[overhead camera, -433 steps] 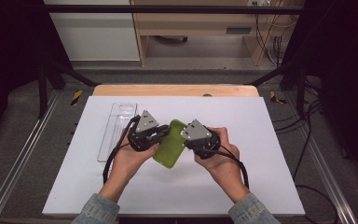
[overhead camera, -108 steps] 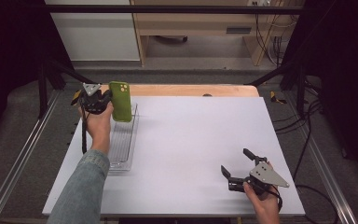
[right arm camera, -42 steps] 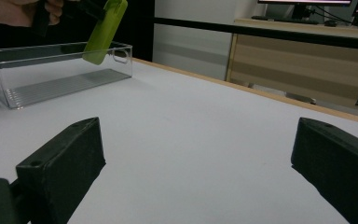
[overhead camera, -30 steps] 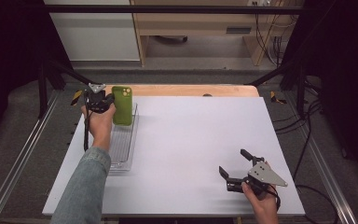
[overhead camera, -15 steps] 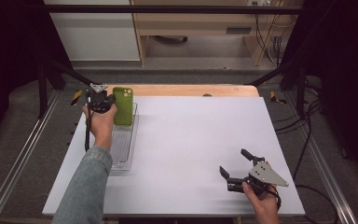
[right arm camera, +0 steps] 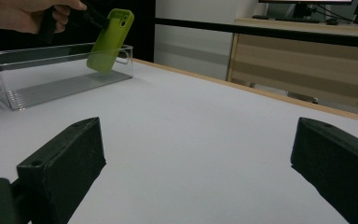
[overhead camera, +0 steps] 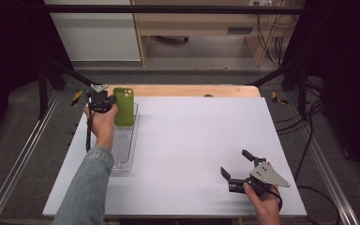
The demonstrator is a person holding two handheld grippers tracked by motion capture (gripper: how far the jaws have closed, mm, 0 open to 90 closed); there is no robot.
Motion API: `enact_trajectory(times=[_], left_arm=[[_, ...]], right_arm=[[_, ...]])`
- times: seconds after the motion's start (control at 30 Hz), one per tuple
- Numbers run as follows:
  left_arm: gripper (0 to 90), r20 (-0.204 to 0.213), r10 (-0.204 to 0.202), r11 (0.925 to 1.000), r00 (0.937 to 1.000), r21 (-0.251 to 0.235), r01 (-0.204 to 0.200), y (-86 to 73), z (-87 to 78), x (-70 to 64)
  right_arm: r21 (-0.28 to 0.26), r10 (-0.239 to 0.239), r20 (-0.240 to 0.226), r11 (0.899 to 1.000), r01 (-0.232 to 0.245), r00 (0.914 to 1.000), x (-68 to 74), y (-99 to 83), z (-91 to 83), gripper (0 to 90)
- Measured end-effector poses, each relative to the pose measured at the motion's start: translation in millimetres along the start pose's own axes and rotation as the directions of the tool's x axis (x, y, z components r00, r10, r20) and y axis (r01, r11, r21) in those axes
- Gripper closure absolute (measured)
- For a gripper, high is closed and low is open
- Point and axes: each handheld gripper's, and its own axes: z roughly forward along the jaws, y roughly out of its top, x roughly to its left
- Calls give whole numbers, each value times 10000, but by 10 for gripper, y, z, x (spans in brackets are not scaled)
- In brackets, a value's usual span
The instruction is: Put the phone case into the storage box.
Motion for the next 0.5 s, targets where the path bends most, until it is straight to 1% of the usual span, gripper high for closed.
enact_trajectory(times=[0.1,0.2,0.23,0.27,0.3,0.33,0.37,0.4,0.43,0.47,0.5], left_arm=[[863,38,-24,10000,10000,-42,25,9,1,-9],[856,45,40,9999,10000,-154,-40,12,4,-29],[771,-19,64,9997,10000,-249,-64,13,-3,-37],[731,-18,106,9993,9999,-371,-107,18,-16,-46],[702,135,85,9986,9999,-531,-78,26,-30,-53],[667,196,99,9980,9998,-630,-86,36,-51,-58],[625,178,166,9973,9997,-725,-153,46,-74,-65],[586,181,324,9963,9993,-804,-309,54,-98,-72],[547,146,677,9945,9976,-816,-663,58,-143,-87],[513,146,677,9945,9976,-816,-663,58,-143,-87],[513,238,710,9943,9972,-814,-689,52,-161,-91]], right_arm=[[16,-9,-25,10000,9,10000,2,0,3,29],[19,-17,-29,10000,17,10000,4,0,4,30],[26,-24,-41,10000,24,10000,6,0,5,29],[19,-22,-43,10000,22,10000,7,1,6,29],[24,-35,-41,10000,35,10000,7,0,7,30],[37,-28,-50,10000,28,10000,9,-1,8,30],[31,-21,-55,10000,22,10000,13,-1,10,29],[34,-58,-60,10000,58,10000,15,0,9,29],[30,-74,-69,10000,74,9999,18,2,9,29],[40,-87,-81,10000,87,9999,21,3,8,29],[40,-87,-81,10000,87,9999,21,3,8,29]])
